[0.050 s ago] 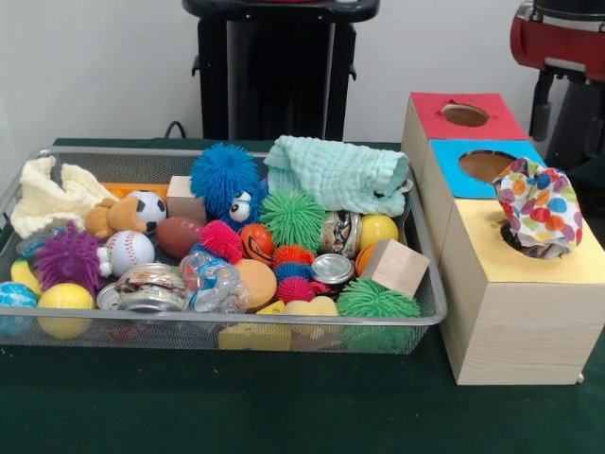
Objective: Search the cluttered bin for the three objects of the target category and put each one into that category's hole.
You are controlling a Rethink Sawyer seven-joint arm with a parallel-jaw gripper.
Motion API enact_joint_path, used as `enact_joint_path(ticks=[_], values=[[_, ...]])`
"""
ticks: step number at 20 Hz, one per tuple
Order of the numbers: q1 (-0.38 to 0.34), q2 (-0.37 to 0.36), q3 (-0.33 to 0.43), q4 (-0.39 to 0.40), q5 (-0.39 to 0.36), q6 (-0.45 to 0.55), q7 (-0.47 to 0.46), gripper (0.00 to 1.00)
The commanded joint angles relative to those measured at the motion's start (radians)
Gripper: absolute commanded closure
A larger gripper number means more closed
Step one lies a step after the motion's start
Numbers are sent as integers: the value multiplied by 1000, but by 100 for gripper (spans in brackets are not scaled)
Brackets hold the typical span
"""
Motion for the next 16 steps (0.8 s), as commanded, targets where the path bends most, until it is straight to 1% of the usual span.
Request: enact_joint_path(ticks=[1, 4, 8, 13, 16], values=[[-19, 59, 101, 72, -31, -5, 125, 100], [-26, 58, 110, 77, -27, -26, 114, 100], [-17, 78, 83, 46, -35, -54, 146, 100], [-11, 93, 87, 46, -25, -78, 162, 100], [5, 116, 71, 28, -29, -92, 188, 100]])
